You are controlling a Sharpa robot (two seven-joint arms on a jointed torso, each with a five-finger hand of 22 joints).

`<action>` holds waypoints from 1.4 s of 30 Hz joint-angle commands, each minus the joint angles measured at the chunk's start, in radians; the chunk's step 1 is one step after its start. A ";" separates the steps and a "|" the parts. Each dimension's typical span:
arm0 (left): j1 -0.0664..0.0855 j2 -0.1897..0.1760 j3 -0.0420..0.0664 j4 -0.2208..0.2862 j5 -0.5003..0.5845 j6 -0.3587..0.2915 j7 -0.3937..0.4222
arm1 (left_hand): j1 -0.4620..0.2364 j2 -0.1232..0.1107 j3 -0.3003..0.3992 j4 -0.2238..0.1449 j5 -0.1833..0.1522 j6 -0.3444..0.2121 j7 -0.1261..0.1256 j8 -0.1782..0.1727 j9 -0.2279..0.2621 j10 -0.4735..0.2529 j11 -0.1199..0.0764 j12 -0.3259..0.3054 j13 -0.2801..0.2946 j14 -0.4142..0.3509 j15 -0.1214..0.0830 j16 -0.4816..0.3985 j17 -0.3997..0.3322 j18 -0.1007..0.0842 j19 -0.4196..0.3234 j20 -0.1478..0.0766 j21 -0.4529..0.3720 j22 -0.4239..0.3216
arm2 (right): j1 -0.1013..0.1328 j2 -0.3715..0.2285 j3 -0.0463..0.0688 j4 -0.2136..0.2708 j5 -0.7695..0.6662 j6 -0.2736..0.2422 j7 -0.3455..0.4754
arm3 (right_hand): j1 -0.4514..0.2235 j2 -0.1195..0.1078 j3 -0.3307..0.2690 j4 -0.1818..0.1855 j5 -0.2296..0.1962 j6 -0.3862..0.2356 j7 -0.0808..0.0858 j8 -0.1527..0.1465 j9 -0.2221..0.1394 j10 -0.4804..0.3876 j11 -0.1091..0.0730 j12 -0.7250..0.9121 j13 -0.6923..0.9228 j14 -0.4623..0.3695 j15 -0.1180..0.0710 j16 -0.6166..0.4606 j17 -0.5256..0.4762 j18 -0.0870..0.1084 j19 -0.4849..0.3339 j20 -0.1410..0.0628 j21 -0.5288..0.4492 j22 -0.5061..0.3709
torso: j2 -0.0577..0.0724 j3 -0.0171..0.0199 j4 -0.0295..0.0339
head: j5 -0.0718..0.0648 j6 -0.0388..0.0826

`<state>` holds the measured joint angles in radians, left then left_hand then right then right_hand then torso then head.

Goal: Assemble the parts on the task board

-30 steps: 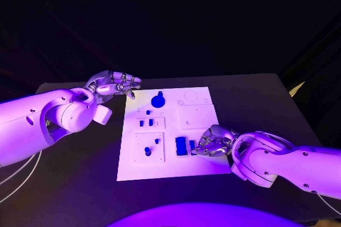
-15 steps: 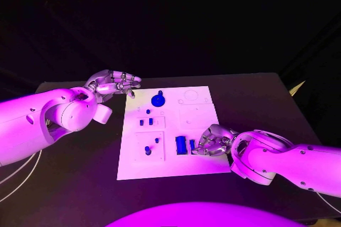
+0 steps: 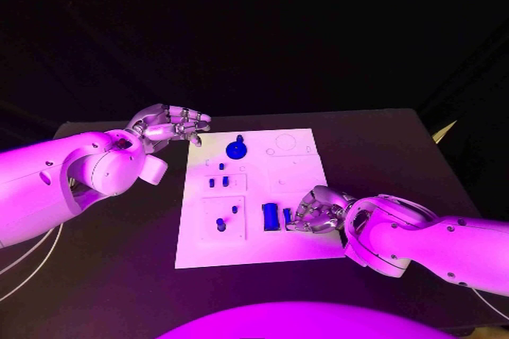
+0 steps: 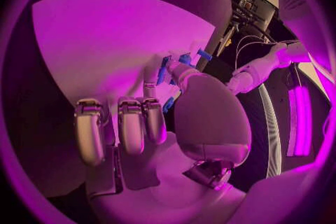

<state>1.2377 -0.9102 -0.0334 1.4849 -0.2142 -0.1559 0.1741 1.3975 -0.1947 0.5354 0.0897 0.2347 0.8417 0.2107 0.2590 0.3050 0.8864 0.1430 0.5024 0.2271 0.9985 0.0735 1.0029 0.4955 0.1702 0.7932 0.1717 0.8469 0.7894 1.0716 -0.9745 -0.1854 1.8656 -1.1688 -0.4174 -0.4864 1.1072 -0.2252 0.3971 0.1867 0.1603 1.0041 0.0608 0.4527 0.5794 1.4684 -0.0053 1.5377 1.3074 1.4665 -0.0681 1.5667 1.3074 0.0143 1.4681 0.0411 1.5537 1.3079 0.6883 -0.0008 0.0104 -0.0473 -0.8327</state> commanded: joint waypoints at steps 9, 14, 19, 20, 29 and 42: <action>0.001 0.002 0.001 0.000 0.005 0.016 0.006 | 0.001 0.005 0.002 0.003 0.005 -0.006 0.000 0.002 0.001 -0.007 0.001 0.007 -0.001 -0.004 -0.001 -0.005 0.002 0.012 0.005 0.003 -0.005 -0.002 | 0.007 -0.017 0.003 0.045 -0.027 -0.027 0.039 | 0.021 -0.002 -0.021 -0.006 -0.021 0.013 -0.004 0.013 0.007 0.090 -0.009 0.010 0.251 0.104 -0.006 0.004 0.262 -0.011 0.097 -0.005 -0.001 0.258 | 0.000 -0.0006 -0.0008 | 0.000 0.002; 0.000 0.002 0.001 0.000 0.005 0.016 0.006 | 0.001 0.005 0.002 0.003 0.005 -0.006 0.000 0.002 0.001 -0.007 0.001 0.007 -0.001 -0.004 -0.001 -0.005 0.002 0.012 0.005 0.003 -0.005 -0.002 | 0.009 -0.008 0.004 0.053 -0.063 -0.028 0.049 | 0.050 -0.001 -0.031 -0.017 -0.057 0.018 -0.007 0.017 0.008 0.093 -0.012 0.015 0.254 0.104 -0.009 0.004 0.263 -0.011 0.098 -0.008 0.001 0.259 | 0.000 -0.0010 0.0011 | -0.001 0.002; 0.000 0.003 0.001 0.000 0.005 0.017 0.006 | 0.001 0.005 0.002 0.003 0.005 -0.006 0.000 0.002 0.001 -0.007 0.001 0.007 -0.001 -0.004 -0.001 -0.005 0.002 0.012 0.005 0.003 -0.005 -0.002 | 0.010 0.010 0.004 0.052 -0.112 -0.026 0.046 | 0.055 -0.002 -0.036 -0.018 -0.065 0.018 -0.008 0.017 0.008 0.094 -0.012 0.016 0.254 0.104 -0.009 0.004 0.263 -0.012 0.098 -0.008 0.003 0.259 | 0.000 -0.0013 0.0002 | 0.000 0.002; 0.000 0.003 0.001 0.000 0.005 0.017 0.006 | 0.001 0.005 0.002 0.003 0.005 -0.006 0.000 0.002 0.001 -0.007 0.001 0.007 -0.001 -0.004 -0.001 -0.005 0.002 0.012 0.005 0.003 -0.005 -0.002 | 0.010 0.013 0.004 0.051 -0.120 -0.027 0.043 | 0.056 -0.001 -0.038 -0.017 -0.067 0.018 -0.007 0.017 0.008 0.093 -0.012 0.015 0.254 0.104 -0.009 0.004 0.263 -0.012 0.099 -0.008 0.005 0.260 | 0.000 -0.0016 0.0001 | 0.000 0.002; 0.000 0.003 0.000 0.001 0.005 0.018 0.006 | 0.001 0.005 0.002 0.003 0.005 -0.006 0.000 0.002 0.001 -0.007 0.001 0.007 -0.001 -0.004 -0.001 -0.005 0.002 0.012 0.005 0.003 -0.005 -0.002 | 0.011 0.040 0.004 0.040 -0.156 -0.040 0.008 | 0.055 0.007 -0.044 -0.010 -0.074 0.021 -0.008 0.018 0.008 0.094 -0.013 0.016 0.254 0.104 -0.010 0.004 0.263 -0.012 0.099 -0.009 0.005 0.260 | 0.000 -0.0008 0.0010 | 0.003 0.001; 0.000 0.002 0.000 0.001 0.005 0.018 0.005 | 0.001 0.005 0.002 0.003 0.005 -0.006 0.000 0.002 0.001 -0.007 0.001 0.007 -0.001 -0.004 -0.001 -0.005 0.002 0.012 0.005 0.003 -0.005 -0.002 | 0.011 0.067 0.004 0.014 -0.184 -0.017 -0.032 | 0.067 0.016 -0.044 -0.010 -0.078 0.024 -0.011 0.020 0.008 0.093 -0.015 0.015 0.254 0.104 -0.011 0.004 0.263 -0.012 0.099 -0.010 0.004 0.259 | 0.000 0.0001 -0.0002 | 0.005 0.000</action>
<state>1.2376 -0.9094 -0.0336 1.4841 -0.2142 -0.1535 0.1738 1.3975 -0.1946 0.5354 0.0897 0.2347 0.8417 0.2107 0.2590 0.3050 0.8864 0.1430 0.5024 0.2273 0.9986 0.0735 1.0029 0.4961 0.1702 0.7932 0.1717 0.8469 0.7895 1.0827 -0.9097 -0.1808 1.8812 -1.3183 -0.4503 -0.4956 1.1667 -0.2105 0.3534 0.1781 0.0868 1.0221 0.0499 0.4682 0.5860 1.4658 -0.0153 1.5492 1.3079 1.4665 -0.0755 1.5667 1.3073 0.0143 1.4644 0.0375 1.5537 1.3074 0.6881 -0.0014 0.0108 -0.0422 -0.8323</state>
